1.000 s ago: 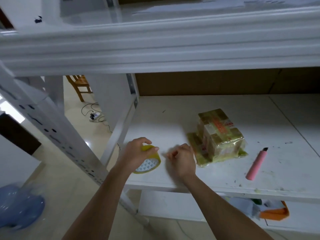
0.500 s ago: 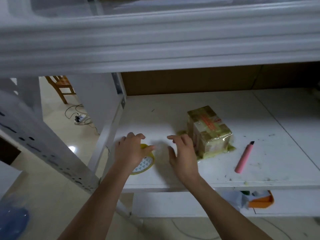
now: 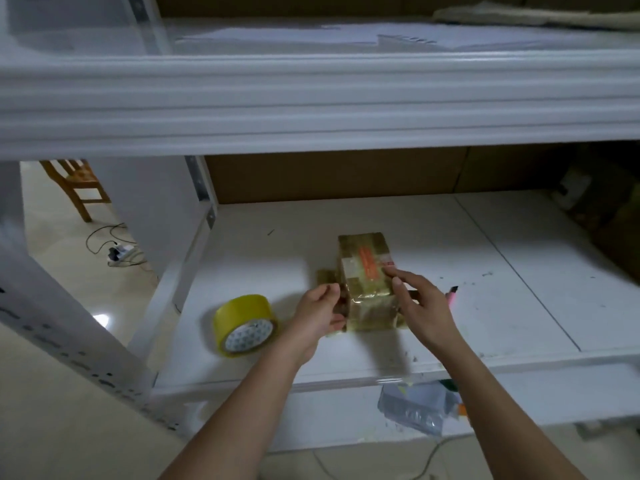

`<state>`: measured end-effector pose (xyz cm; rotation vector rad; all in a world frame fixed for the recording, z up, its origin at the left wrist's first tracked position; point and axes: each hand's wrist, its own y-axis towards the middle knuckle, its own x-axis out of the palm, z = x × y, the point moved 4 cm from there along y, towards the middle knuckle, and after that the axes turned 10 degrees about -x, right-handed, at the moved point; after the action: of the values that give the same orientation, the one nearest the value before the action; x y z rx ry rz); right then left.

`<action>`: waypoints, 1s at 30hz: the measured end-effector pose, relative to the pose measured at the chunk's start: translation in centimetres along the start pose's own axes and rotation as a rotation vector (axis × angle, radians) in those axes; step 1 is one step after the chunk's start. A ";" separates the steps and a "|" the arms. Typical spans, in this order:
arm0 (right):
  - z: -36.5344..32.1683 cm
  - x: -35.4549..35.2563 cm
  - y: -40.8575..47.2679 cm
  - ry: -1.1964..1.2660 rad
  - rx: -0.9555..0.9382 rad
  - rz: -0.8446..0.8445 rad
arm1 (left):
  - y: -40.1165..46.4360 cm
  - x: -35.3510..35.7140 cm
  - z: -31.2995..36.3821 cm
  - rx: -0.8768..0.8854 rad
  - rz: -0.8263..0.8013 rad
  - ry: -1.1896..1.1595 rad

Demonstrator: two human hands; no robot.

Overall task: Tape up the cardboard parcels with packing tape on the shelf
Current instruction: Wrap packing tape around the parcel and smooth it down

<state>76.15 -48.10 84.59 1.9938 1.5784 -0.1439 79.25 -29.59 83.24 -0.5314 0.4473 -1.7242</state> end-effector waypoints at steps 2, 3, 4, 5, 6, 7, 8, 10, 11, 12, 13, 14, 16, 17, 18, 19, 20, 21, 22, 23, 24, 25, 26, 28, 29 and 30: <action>0.2 0.0 -0.5 0.039 0.009 0.018 | -0.1 0.1 0.0 0.020 -0.009 -0.027; 0.2 0.0 -0.6 0.057 0.013 0.022 | -0.1 0.1 0.1 0.030 -0.017 -0.043; 0.2 0.1 -0.7 0.067 0.015 0.024 | 0.0 0.1 0.1 0.034 -0.020 -0.063; 0.3 0.1 -0.8 0.073 0.021 0.025 | 0.1 0.1 0.2 0.033 -0.019 -0.079; 0.4 0.1 -0.8 0.076 0.029 0.027 | 0.2 0.2 0.2 0.033 -0.022 -0.092; 0.4 0.1 -0.7 0.079 0.033 0.027 | 0.2 0.4 0.2 0.037 -0.028 -0.103; 0.3 0.0 -0.8 0.085 0.033 0.028 | 0.3 0.6 0.2 0.044 -0.034 -0.111; 0.2 -0.1 -0.8 0.095 0.029 0.022 | 0.5 0.8 0.0 0.058 -0.045 -0.127; 0.1 -0.1 -0.8 0.094 0.032 0.017 | 0.6 0.8 -0.1 0.059 -0.054 -0.140; 0.0 -0.1 -0.8 0.093 0.030 0.013 | 0.8 0.8 -0.2 0.057 -0.063 -0.154; 0.0 -0.2 -0.8 0.095 0.025 0.009 | 1.0 0.8 -0.4 0.057 -0.071 -0.167; 0.0 -0.2 -0.7 0.104 0.017 0.009 | 1.1 0.8 -0.4 0.057 -0.074 -0.169; 0.4 -0.2 -0.7 0.117 -0.002 0.003 | 1.4 0.9 -0.5 0.064 -0.064 -0.142; 0.6 -0.1 -0.6 0.120 -0.005 -0.004 | 1.5 0.9 -0.5 0.076 -0.050 -0.117; 0.8 -0.1 -0.6 0.116 -0.007 -0.011 | 1.7 1.0 -0.5 0.092 -0.029 -0.090; 1.0 -0.2 -0.5 0.110 -0.010 -0.019 | 1.8 1.0 -0.5 0.113 -0.004 -0.071; 1.2 -0.2 -0.5 0.103 -0.014 -0.026 | 1.9 1.0 -0.6 0.138 0.024 -0.067; 1.4 -0.2 -0.4 0.098 -0.016 -0.032 | 2.0 1.0 -0.7 0.163 0.054 -0.083; 1.6 -0.3 -0.3 0.099 -0.017 -0.039 | 1.9 1.0 -0.7 0.191 0.080 -0.111; 1.7 -0.3 -0.2 0.103 -0.016 -0.043 | 1.8 1.0 -0.7 0.228 0.098 -0.129; 1.8 -0.3 -0.2 0.105 -0.014 -0.047 | 1.5 1.0 -0.6 0.270 0.104 -0.119; 1.9 -0.4 -0.2 0.104 -0.016 -0.049 | 1.1 1.0 -0.5 0.312 0.101 -0.085; 1.8 -0.4 -0.2 0.102 -0.021 -0.054 | 0.7 1.1 -0.3 0.347 0.086 -0.044; 1.6 -0.6 -0.1 0.102 -0.033 -0.069 | 0.1 1.2 0.1 0.373 0.031 0.032; 1.5 -0.6 -0.1 0.108 -0.030 -0.078 | 0.0 1.3 0.1 0.376 0.007 0.087; 1.4 -0.7 -0.1 0.106 -0.028 -0.085 | -0.2 1.4 0.2 0.386 0.001 0.180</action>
<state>76.24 -49.36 83.68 1.9425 1.7233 -0.0494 78.98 -30.90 83.67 -0.0982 0.2297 -1.8082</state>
